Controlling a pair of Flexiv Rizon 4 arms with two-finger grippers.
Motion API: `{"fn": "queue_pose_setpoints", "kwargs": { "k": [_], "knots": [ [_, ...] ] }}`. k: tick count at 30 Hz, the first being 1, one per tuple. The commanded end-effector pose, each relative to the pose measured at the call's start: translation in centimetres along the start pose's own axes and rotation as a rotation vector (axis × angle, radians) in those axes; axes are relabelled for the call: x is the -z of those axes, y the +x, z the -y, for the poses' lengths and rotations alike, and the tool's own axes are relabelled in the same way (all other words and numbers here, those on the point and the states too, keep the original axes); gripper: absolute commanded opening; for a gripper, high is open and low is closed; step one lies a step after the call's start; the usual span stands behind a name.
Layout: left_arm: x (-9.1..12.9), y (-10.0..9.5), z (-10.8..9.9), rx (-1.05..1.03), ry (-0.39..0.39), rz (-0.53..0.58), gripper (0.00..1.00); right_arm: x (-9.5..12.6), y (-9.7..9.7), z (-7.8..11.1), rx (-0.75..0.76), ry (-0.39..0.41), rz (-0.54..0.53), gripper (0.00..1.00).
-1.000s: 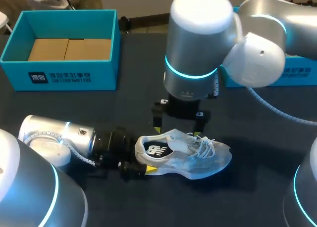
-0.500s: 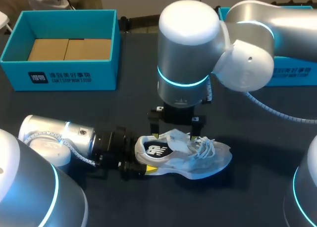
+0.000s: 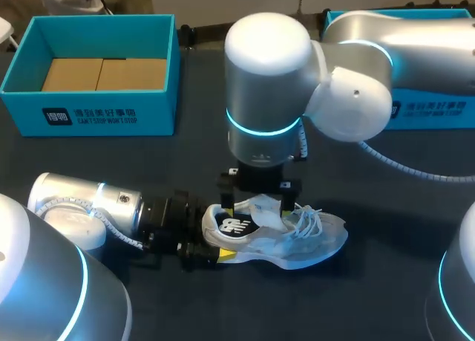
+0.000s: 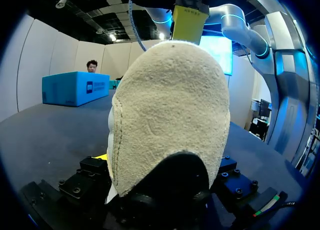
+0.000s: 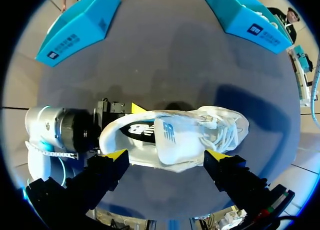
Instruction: Take the shoe out of the shoebox, open the shoe tongue, remove and reinsert the insole, then place the shoe into the shoebox
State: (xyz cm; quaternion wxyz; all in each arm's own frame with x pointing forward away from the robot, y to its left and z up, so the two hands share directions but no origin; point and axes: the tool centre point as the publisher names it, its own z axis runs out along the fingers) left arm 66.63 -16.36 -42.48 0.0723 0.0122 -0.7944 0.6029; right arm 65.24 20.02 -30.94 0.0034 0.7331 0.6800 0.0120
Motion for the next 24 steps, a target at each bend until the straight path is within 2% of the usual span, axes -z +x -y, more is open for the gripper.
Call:
{"fn": "queue_pose_setpoints", "kwargs": {
  "k": [1,7,15,24],
  "knots": [
    [0.1,0.1,-0.4,0.0,0.0,0.0,0.0,-1.0,1.4,0.2,-0.151,-0.003,0.452,1.0],
    [0.1,0.1,-0.4,0.0,0.0,0.0,0.0,-1.6,0.4,-0.1,-0.195,0.018,0.528,1.0],
    [0.1,0.1,-0.4,0.0,0.0,0.0,0.0,-1.8,-0.9,-0.3,-0.222,0.024,0.561,1.0],
    [0.1,0.1,-0.4,0.0,0.0,0.0,0.0,-2.5,-1.1,-0.5,-0.249,0.035,0.614,1.0]
  ]
}}
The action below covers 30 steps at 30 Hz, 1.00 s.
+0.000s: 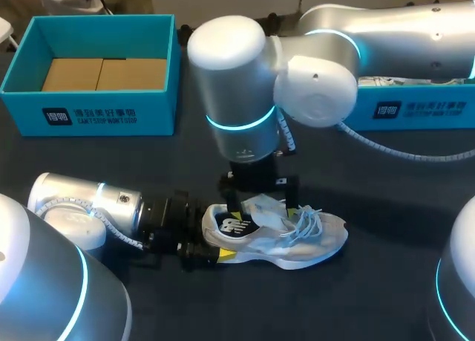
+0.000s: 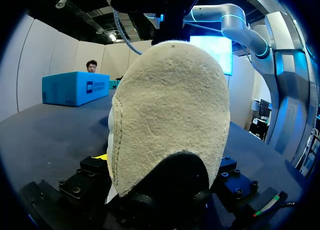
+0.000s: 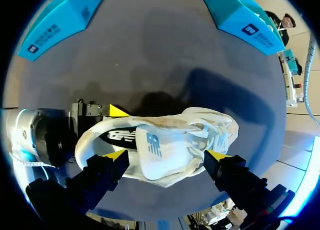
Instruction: Take the shoe out of the shoebox, open the shoe tongue, remove and reinsert the insole, then place the shoe into the shoebox
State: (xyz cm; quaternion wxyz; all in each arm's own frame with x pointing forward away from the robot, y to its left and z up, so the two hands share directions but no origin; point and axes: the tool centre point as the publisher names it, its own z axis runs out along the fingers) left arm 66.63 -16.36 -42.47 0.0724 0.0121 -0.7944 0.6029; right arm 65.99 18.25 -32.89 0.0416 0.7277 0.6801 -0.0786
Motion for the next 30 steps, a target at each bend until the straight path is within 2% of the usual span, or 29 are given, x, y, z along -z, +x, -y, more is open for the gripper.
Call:
{"fn": "queue_pose_setpoints", "kwargs": {
  "k": [1,12,15,23,30],
  "knots": [
    [0.1,0.1,-0.4,0.0,0.0,0.0,0.0,-0.6,0.6,0.2,-0.284,-0.003,0.427,1.0],
    [0.1,0.1,-0.4,0.0,0.0,0.0,0.0,-1.4,-0.4,-0.3,-0.351,0.002,0.479,1.0],
    [0.1,0.1,-0.4,0.0,0.0,0.0,0.0,-1.6,-0.8,-0.5,-0.368,0.002,0.482,0.93],
    [0.1,0.1,-0.4,0.0,0.0,0.0,0.0,-2.3,-1.6,-0.8,-0.413,0.006,0.467,0.85],
    [0.1,0.1,-0.4,0.0,0.0,0.0,0.0,-1.4,-2.4,-0.5,-0.464,-0.021,0.441,0.79]
  ]
}}
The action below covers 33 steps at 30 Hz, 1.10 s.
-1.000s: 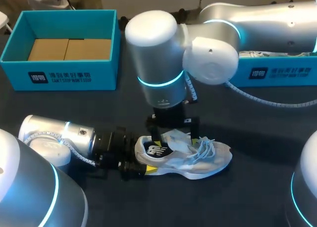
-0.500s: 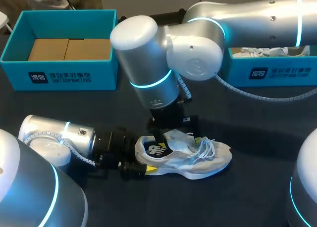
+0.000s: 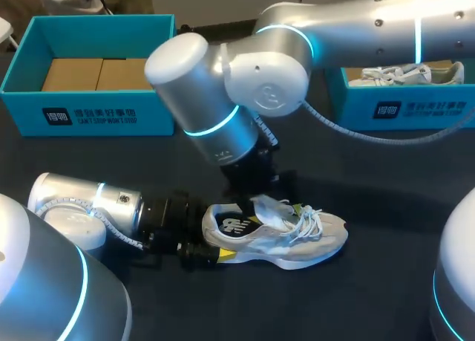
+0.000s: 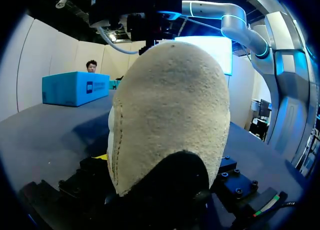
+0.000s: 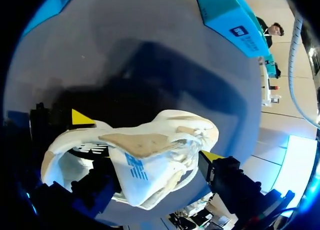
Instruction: Take the shoe out of the shoebox, open the shoe tongue, remove and reinsert the insole, then place the shoe into the shoebox
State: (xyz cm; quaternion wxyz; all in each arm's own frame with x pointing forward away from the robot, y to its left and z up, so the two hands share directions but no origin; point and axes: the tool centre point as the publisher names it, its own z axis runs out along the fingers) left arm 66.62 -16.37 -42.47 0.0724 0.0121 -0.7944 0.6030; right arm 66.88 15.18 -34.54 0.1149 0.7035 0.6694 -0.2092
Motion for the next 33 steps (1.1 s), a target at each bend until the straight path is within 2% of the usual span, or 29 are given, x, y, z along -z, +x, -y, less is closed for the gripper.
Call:
{"fn": "queue_pose_setpoints", "kwargs": {
  "k": [1,3,4,7,9,13,16,20,23,30,33],
  "knots": [
    [0.1,0.1,-0.4,0.0,-0.001,0.0,0.0,0.7,0.1,0.7,-0.496,-0.021,0.133,0.8],
    [0.1,0.1,-0.4,0.0,-0.001,0.0,0.0,0.8,0.0,0.8,-0.502,-0.024,0.13,0.78],
    [0.1,0.1,-0.4,0.0,-0.001,0.0,0.0,1.0,-0.1,0.8,-0.508,-0.03,0.125,0.73],
    [0.1,0.1,-0.4,0.0,-0.001,0.0,0.0,1.1,-0.2,0.8,-0.522,-0.035,0.113,0.72],
    [0.1,0.1,-0.4,0.0,-0.001,0.0,0.0,1.1,-0.5,0.9,-0.535,-0.036,0.093,0.66],
    [0.1,0.1,-0.4,0.0,-0.001,0.0,0.0,1.0,-1.2,1.1,-0.562,-0.041,0.043,0.6],
    [0.1,0.1,-0.4,0.0,-0.001,0.0,0.0,1.2,-1.5,1.3,-0.582,-0.048,0.027,0.6],
    [0.1,0.1,-0.4,0.0,-0.001,0.0,0.0,1.7,-2.2,1.4,-0.608,-0.07,-0.031,0.51],
    [0.1,0.1,-0.4,0.0,-0.001,0.0,0.0,1.9,-2.5,1.4,-0.615,-0.078,-0.062,0.48],
    [0.1,0.1,-0.4,0.0,-0.001,0.0,0.0,1.7,-3.3,0.9,-0.612,-0.066,-0.137,0.44],
    [0.1,0.1,-0.4,0.0,-0.001,0.0,0.0,1.4,-3.4,0.5,-0.604,-0.05,-0.164,0.38]
  ]
}}
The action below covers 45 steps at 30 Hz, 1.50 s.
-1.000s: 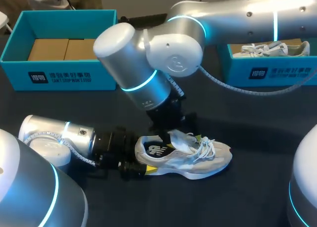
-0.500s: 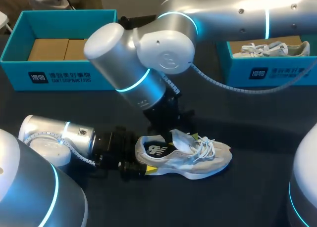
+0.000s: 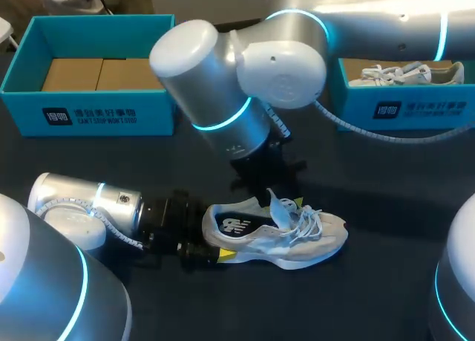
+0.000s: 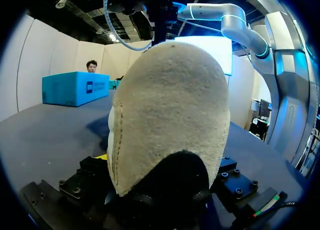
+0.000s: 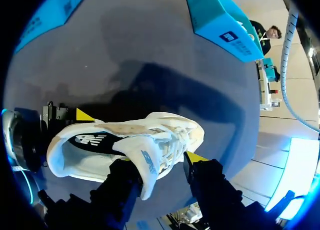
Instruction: Take the shoe out of the shoebox, open the shoe tongue, remove and reinsert the insole, then place the shoe into the shoebox
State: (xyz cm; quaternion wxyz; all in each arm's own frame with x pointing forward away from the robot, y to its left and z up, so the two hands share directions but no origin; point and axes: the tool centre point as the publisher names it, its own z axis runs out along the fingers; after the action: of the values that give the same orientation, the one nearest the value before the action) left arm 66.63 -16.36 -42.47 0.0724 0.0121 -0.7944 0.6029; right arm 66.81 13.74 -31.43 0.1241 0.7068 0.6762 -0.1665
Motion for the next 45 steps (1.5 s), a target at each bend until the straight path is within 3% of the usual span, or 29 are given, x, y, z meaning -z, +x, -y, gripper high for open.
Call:
{"fn": "queue_pose_setpoints", "kwargs": {
  "k": [1,2,4,18,23,30,34,45],
  "knots": [
    [0.1,0.1,-0.4,0.0,-0.001,0.0,0.0,-0.6,-0.7,0.2,-0.599,0.005,-0.094,0.38],
    [0.1,0.1,-0.4,0.0,-0.001,0.0,0.0,-0.8,-0.7,0.0,-0.59,0.011,-0.116,0.33],
    [0.1,0.1,-0.4,0.0,-0.001,0.0,0.0,-0.9,-0.9,-0.1,-0.59,0.022,-0.138,0.0],
    [0.1,0.1,-0.4,0.0,-0.001,0.0,0.0,-1.3,-3.3,-0.2,-0.508,0.089,-0.366,0.0],
    [0.1,0.1,-0.4,0.0,-0.001,0.0,0.0,-1.7,-4.2,0.0,-0.468,0.069,-0.475,0.0],
    [0.1,0.1,-0.4,0.0,-0.001,0.0,0.0,-1.6,-5.3,0.3,-0.45,0.03,-0.527,0.0],
    [0.1,0.1,-0.4,0.0,-0.001,0.0,0.0,-1.8,-5.6,0.4,-0.364,-0.017,-0.618,0.0],
    [0.1,0.1,-0.4,0.0,-0.001,0.0,0.0,-4.1,-6.2,-0.7,-0.137,-0.023,-0.81,0.0]
  ]
}}
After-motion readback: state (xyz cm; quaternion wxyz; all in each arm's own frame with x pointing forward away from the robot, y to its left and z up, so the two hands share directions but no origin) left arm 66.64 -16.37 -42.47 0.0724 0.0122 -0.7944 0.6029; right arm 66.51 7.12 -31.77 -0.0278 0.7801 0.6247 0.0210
